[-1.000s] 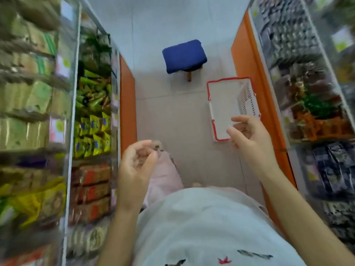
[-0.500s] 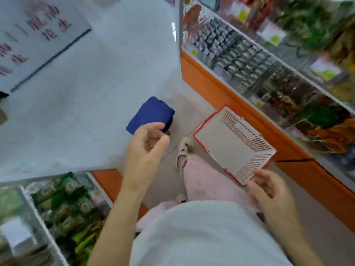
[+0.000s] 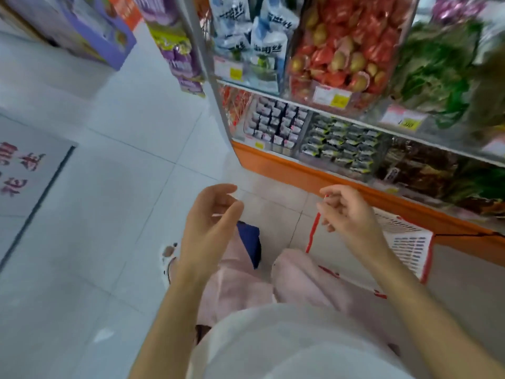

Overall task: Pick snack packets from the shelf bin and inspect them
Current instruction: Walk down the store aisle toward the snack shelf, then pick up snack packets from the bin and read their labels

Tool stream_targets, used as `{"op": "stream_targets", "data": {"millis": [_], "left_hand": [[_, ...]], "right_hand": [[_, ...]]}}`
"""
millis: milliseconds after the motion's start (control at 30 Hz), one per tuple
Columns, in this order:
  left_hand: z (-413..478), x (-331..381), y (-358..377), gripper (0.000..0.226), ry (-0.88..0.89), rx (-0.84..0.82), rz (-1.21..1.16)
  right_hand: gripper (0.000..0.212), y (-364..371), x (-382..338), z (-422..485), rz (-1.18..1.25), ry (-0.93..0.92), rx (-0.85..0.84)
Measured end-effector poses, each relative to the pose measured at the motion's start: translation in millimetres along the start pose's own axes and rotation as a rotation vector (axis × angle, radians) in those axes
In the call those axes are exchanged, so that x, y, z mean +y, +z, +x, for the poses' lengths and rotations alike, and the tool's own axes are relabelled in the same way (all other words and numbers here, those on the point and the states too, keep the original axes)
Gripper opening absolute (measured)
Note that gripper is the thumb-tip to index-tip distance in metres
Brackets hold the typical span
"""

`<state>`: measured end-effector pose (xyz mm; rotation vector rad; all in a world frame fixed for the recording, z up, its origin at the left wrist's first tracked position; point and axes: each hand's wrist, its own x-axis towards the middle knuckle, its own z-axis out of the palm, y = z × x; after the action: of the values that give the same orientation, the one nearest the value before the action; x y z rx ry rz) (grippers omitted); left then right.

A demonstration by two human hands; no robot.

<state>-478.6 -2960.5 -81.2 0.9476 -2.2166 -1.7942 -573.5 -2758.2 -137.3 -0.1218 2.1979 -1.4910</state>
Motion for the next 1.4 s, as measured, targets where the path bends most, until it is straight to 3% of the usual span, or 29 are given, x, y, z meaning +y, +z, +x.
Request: {"op": "stream_targets", "data": {"millis": [233,333,533,633,800,1000,1200,1300,1400], "left_hand": [[218,-67,-6,0.027,0.218,-0.253,0.235],[306,-120,12,0.024,0.380,-0.321,0.421],[423,-217,62,0.050,0.780,-0.342,0.728],[449,-247,77,0.055,0.935,-0.302,0.753],[469,-266,82,0.063,1.144,-0.267,0.730],[469,-259,74,0.070,1.164,-0.370,0.719],[471,-255,59,0.067,1.194,-0.420,0.704],[466,-256,54,0.062,1.157,-0.427,0.615],[464,-255,56,0.060,1.130,-0.409,0.511]], "right_hand": [[0.020,103,46,156,0.004,0.059,0.170],[0.022,148,75,230,-0.056,-0.066,0.241],[0.023,181,137,335,-0.306,-0.424,0.440],[0.021,190,157,364,-0.460,-0.589,0.529],[0.019,203,171,389,-0.695,-0.689,0.658],[0.025,213,156,396,-0.926,-0.638,0.571],[0.015,223,147,404,-1.004,-0.580,0.519],[0.011,225,140,403,-0.855,-0.596,0.522],[0.006,219,132,387,-0.439,-0.676,0.560]]}}
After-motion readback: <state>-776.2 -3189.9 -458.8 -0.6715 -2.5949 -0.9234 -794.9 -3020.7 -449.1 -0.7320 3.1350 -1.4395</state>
